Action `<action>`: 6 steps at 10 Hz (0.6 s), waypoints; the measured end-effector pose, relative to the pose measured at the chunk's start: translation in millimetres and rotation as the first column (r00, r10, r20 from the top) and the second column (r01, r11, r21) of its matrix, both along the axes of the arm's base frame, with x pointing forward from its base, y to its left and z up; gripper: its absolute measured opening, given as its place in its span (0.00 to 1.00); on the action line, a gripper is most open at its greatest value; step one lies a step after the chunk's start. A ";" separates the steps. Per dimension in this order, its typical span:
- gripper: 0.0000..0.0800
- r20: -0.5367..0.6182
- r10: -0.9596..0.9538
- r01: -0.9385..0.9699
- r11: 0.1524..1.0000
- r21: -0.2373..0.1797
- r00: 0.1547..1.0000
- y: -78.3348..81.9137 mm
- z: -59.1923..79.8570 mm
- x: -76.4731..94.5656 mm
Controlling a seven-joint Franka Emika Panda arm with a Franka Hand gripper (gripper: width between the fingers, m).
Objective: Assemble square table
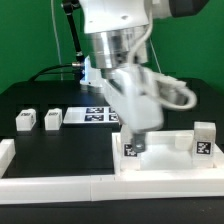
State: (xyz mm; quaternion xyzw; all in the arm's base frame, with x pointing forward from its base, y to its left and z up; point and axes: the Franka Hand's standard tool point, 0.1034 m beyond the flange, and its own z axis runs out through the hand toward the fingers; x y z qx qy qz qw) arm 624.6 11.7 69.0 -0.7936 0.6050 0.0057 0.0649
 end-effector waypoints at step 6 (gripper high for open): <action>0.81 0.027 0.641 -0.635 0.765 -0.103 0.767 -0.4 0.0 1.6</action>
Offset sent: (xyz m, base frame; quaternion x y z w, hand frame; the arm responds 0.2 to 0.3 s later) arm 0.0000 0.0000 0.0000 0.0000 0.0000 -0.1938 0.9810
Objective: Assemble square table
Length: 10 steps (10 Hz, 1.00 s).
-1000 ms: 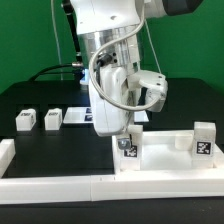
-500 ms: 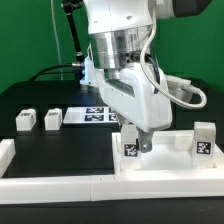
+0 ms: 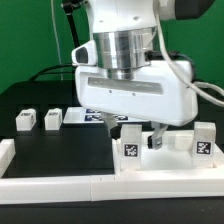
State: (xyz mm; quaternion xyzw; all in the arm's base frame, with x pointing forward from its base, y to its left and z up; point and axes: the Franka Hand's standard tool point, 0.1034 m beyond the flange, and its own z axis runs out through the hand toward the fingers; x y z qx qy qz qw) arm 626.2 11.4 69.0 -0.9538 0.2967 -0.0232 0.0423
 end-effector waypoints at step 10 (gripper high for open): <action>0.36 -0.007 -0.215 0.215 0.976 0.016 0.977 -4.6 -1.7 -0.2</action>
Offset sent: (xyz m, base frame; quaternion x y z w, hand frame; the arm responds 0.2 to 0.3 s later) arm 0.0000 0.0000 0.0000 0.0000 0.0000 0.0650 0.9979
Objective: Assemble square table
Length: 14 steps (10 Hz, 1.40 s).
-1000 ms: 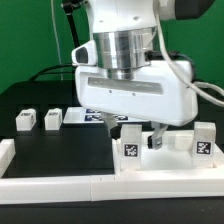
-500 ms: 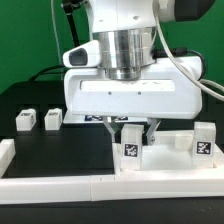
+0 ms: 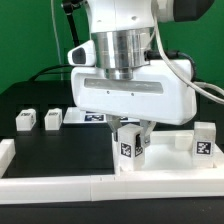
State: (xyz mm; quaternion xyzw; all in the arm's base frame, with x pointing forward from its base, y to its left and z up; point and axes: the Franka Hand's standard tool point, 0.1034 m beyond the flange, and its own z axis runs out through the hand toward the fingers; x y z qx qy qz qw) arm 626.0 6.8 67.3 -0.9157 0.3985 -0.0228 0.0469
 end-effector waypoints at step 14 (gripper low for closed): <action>0.77 -0.191 -0.895 0.914 0.402 0.049 0.403 -2.1 0.4 -0.8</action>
Offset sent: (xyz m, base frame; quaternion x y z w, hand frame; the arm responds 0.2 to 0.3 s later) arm 0.0144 0.0080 0.0085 0.0326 -0.0585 0.4092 0.9100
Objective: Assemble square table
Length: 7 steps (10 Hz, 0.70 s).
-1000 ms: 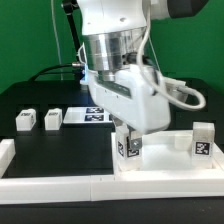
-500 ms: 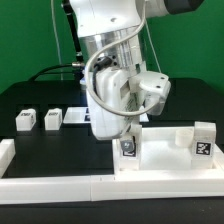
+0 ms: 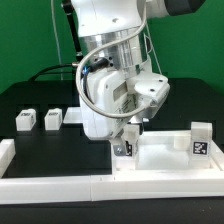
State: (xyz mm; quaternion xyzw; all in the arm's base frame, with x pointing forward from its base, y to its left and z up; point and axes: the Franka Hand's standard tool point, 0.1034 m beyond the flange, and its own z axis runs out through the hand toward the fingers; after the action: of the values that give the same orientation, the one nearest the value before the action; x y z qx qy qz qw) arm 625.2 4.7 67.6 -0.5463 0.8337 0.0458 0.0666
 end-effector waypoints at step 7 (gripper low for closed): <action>0.81 0.040 0.042 -0.043 0.999 0.018 0.998 10.1 34.1 -2.5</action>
Offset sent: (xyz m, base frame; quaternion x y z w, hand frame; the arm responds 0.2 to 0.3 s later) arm -0.0103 -0.0040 0.0610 0.0006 -0.0119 -0.0284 0.9995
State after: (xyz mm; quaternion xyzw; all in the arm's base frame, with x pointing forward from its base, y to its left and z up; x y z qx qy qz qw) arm 622.7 14.8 101.8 -0.5640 0.8200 0.0444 0.0871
